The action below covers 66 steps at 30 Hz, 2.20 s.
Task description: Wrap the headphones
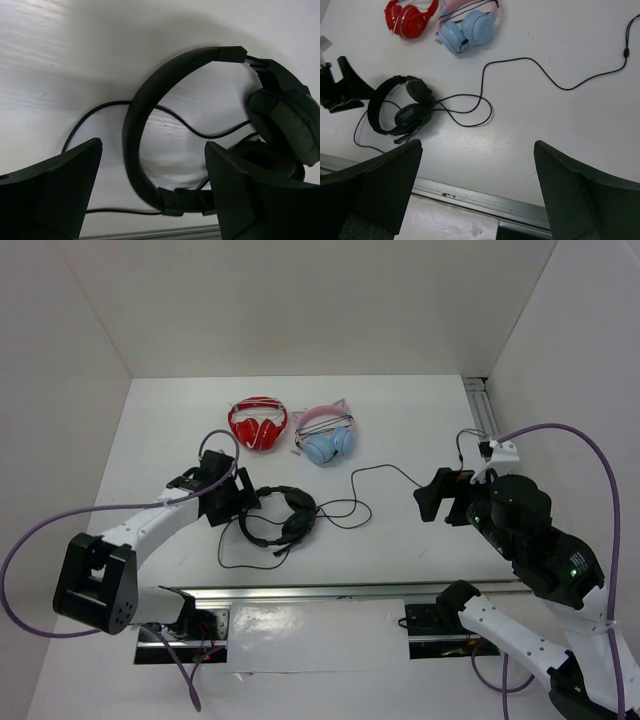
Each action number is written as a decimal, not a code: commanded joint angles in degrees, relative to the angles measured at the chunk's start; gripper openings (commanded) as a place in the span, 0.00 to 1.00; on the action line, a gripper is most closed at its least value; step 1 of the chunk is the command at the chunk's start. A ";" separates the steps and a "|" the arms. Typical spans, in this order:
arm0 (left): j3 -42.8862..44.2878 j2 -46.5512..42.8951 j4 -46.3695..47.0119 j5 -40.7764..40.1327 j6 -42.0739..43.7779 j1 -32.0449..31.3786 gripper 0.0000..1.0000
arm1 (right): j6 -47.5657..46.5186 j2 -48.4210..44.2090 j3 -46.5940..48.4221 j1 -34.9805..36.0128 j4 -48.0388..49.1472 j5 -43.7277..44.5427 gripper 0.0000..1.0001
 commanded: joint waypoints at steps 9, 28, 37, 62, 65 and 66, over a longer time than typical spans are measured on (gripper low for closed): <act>-0.59 9.96 6.93 -8.74 -4.65 -5.59 0.79 | -1.22 -1.60 -3.44 0.41 7.70 -6.41 1.00; 3.71 8.58 -1.32 -12.70 -5.70 -7.87 0.00 | -0.69 -3.71 -3.97 0.41 7.70 -5.88 1.00; 21.10 -2.86 -13.36 -8.74 1.50 -10.59 0.00 | -1.31 -7.30 -13.01 0.41 17.36 -12.10 1.00; 63.22 -6.74 -35.70 -8.39 9.77 -11.12 0.00 | 7.03 14.28 -54.59 1.02 116.03 -40.33 1.00; 62.69 -6.74 -35.70 -7.86 9.77 -11.12 0.00 | 9.41 24.46 -54.51 2.86 129.06 -41.21 1.00; 62.69 -6.74 -35.70 -7.86 9.77 -11.12 0.00 | 8.81 26.85 -53.98 3.65 131.78 -39.73 1.00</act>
